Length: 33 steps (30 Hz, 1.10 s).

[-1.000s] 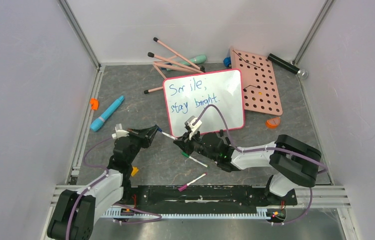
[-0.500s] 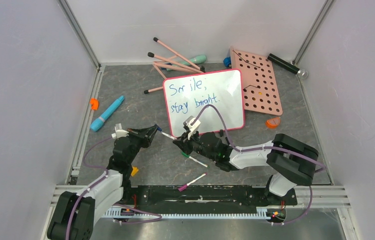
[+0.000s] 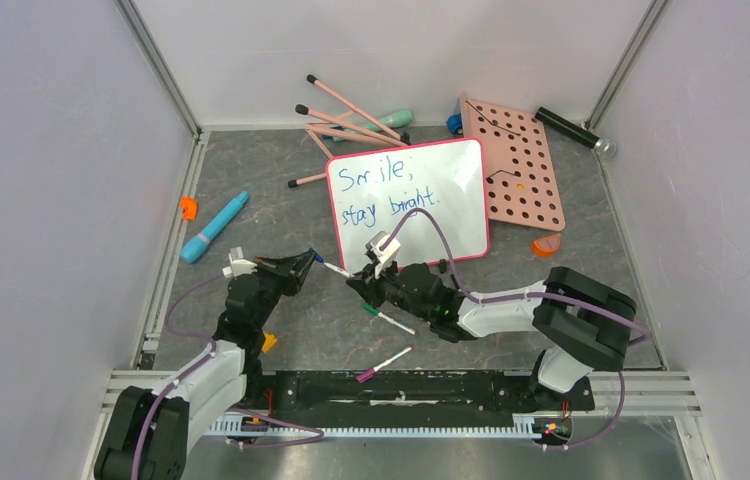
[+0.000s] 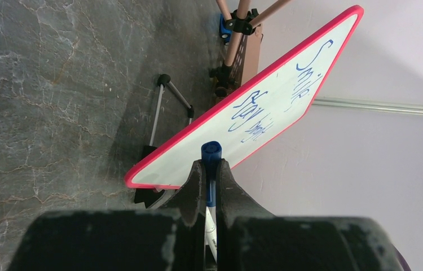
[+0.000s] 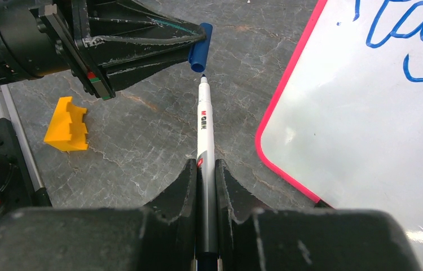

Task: Write a sentence on the whiteboard
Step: Close the whiteboard marker.

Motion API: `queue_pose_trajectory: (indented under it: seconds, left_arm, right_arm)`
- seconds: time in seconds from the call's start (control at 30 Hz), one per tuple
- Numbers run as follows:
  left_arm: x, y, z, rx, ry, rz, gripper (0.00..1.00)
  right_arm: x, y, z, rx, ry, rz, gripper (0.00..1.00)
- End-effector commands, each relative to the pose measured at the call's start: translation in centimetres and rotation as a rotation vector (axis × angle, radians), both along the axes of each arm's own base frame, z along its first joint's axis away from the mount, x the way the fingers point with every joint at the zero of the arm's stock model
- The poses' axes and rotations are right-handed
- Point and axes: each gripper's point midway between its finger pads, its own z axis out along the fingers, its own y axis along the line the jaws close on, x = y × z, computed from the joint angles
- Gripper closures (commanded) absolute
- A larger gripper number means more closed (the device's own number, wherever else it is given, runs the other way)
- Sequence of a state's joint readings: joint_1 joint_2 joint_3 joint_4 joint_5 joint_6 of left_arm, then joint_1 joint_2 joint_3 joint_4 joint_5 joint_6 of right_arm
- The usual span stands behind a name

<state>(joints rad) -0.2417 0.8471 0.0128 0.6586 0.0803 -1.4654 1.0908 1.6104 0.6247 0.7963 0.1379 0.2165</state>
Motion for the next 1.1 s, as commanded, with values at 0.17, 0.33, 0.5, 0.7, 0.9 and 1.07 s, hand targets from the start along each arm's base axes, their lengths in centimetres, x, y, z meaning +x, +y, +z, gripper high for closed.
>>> queue_pose_trajectory:
  seconds: [0.17,0.33,0.5,0.7,0.9,1.07]
  left_arm:
    - [0.54,0.59,1.02,-0.024,-0.015,0.041,0.98]
    - [0.61,0.72,0.86,-0.02,-0.006,0.049,0.98]
    - [0.64,0.72,0.73,-0.017,0.0,0.049,0.98]
    - [0.65,0.71,0.6,-0.016,0.005,0.05,0.98]
    - [0.71,0.73,0.51,-0.014,0.009,0.051,0.98]
    - [0.68,0.68,0.56,-0.015,0.007,0.048,0.98]
  right_arm:
    - [0.52,0.71,2.89,0.06,-0.046,-0.007,1.0]
    - [0.45,0.72,3.15,0.066,-0.046,-0.002,1.0]
    - [0.51,0.74,3.13,0.064,-0.046,-0.002,1.0]
    - [0.46,1.14,3.27,0.07,-0.043,0.007,1.0]
    - [0.45,1.22,3.29,0.07,-0.042,0.008,1.0]
    - [0.58,1.26,3.23,0.068,-0.042,0.005,1.0]
